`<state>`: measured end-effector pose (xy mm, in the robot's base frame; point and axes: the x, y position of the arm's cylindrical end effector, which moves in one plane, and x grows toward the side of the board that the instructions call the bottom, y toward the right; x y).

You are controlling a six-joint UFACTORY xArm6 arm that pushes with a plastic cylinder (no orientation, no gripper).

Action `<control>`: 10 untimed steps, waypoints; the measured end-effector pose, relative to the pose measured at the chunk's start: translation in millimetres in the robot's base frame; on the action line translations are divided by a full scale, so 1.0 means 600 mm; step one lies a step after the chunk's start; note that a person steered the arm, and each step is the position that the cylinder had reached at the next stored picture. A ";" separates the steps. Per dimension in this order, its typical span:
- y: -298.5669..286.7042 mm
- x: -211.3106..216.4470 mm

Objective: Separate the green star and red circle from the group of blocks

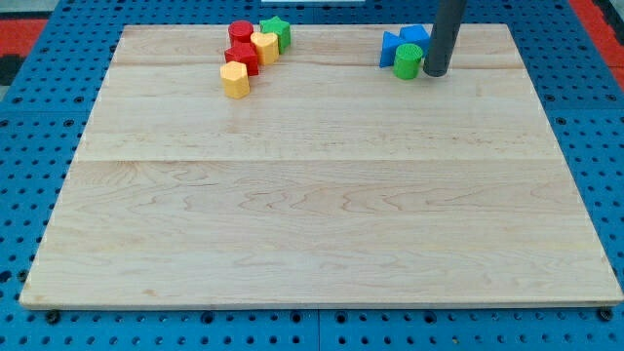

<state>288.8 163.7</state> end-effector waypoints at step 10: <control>-0.319 -0.157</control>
<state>194.4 -27.5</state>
